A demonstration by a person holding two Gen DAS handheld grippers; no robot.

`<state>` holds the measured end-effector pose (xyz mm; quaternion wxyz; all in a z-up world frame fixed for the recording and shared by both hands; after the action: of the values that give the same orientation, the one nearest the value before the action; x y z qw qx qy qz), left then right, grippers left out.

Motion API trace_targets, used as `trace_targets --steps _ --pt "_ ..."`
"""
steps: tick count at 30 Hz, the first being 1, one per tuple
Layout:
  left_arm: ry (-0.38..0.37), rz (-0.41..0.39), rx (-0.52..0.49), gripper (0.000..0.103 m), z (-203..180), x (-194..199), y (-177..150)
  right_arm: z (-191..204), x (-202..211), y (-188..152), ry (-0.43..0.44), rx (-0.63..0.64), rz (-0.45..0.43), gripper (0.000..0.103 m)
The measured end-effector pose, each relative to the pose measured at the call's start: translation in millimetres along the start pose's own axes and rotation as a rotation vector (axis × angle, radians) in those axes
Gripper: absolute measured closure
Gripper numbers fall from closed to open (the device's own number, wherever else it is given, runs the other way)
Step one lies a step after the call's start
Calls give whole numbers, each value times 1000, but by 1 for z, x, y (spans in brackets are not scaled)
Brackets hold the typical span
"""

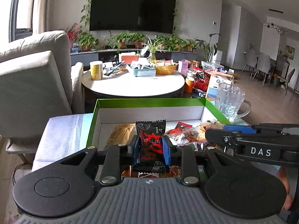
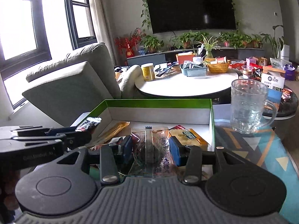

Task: Organize snacks
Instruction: 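Lower both snacks into the box and open both tools, then move both open tools back to the last snacks beside the box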

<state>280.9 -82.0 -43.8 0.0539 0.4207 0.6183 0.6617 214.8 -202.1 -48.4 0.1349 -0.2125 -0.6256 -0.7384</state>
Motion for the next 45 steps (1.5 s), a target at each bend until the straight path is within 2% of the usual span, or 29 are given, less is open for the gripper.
trace_targets --steps 8,11,18,22,25,29,33,41,45 --pt "10 97 25 77 13 -27 -18 1 -21 2 -3 -35 8 64" --pt "24 131 48 73 20 -31 -28 -3 -22 1 2 -72 11 63" --pt "62 121 52 70 21 -24 -30 5 -7 -8 24 -22 15 63" --pt "34 153 121 70 19 -19 -37 7 2 -19 34 -4 37 63" --pt "48 159 136 70 15 -12 -42 4 5 -28 44 -15 69 63" --pt "46 148 131 70 7 1 -50 3 16 -34 17 55 46 63" --pt "46 149 133 70 5 6 -51 6 18 -38 20 116 72 62" --pt "46 157 140 71 0 24 -60 6 33 -45 49 111 87 63" --pt "49 146 137 72 3 32 -58 3 50 -48 61 90 64 63"
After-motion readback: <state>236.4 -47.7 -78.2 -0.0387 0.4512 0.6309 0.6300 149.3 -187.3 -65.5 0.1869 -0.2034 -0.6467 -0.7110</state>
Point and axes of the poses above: each gripper's, at about its wrist camera, not at the fingertips, and x roughly against the way its jaws point, z to its left, y to its top, the point moved 9 cm from there along -x, roughly the way its jaws point, and after that the axes turned 5 degrees about -y, right-handed, at the moved point
